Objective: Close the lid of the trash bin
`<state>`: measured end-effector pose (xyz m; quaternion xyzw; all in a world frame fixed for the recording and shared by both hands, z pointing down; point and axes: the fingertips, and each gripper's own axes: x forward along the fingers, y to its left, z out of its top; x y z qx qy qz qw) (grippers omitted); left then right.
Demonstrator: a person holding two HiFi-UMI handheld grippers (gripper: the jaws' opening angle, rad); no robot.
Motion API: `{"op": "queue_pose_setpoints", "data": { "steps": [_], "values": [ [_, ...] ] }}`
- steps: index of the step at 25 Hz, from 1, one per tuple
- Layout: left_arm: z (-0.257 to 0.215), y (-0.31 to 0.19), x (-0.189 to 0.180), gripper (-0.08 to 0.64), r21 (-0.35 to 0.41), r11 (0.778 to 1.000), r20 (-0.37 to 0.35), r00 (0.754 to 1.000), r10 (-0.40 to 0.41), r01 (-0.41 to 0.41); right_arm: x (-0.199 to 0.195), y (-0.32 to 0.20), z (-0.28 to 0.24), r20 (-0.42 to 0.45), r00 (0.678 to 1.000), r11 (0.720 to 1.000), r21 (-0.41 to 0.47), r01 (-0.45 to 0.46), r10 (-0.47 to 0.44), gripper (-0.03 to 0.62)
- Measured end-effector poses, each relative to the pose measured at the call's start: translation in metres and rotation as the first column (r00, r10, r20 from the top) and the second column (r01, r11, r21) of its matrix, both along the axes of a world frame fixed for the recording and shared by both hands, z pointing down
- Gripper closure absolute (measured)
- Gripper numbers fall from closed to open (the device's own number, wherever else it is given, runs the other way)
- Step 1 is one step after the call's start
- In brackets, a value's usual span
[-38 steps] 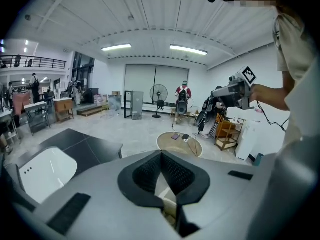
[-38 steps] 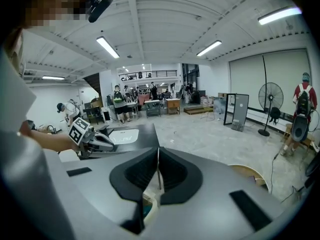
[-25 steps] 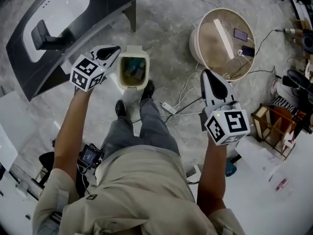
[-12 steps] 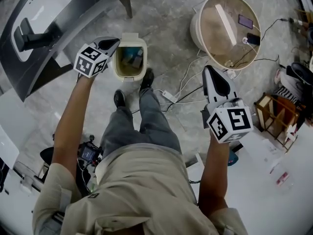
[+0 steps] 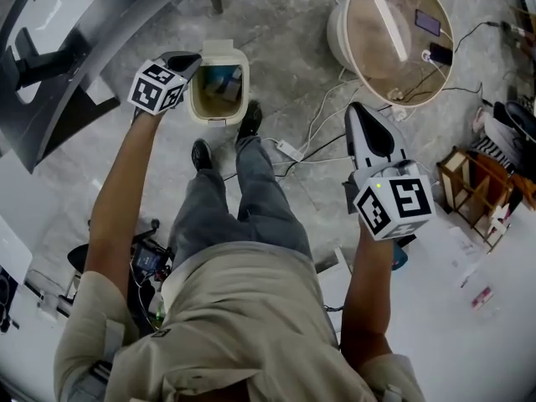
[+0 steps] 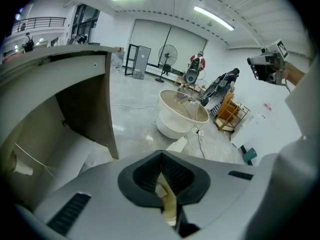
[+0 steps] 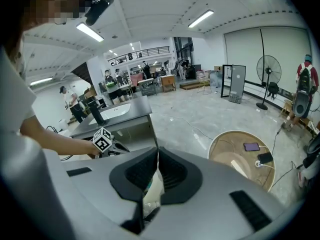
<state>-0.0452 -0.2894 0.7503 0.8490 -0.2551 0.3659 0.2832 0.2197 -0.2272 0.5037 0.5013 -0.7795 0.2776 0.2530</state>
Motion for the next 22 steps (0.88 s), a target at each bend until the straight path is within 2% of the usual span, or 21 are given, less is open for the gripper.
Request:
{"op": "queue_pose_setpoints", "data": {
  "steps": [13, 22],
  "values": [
    [0.008, 0.019, -0.001, 0.545, -0.007, 1.0, -0.04, 0.999, -0.023, 0.023, -0.007, 0.004, 0.014, 0.015, 1.0, 1.0, -0.018, -0.001, 0.002, 0.566],
    [0.019, 0.066, -0.001, 0.545, -0.078, 0.995, -0.074, 0.995, -0.061, 0.055, -0.014, 0.007, 0.02, 0.02, 1.0, 1.0, -0.029, 0.009, -0.008, 0.566]
  ]
}}
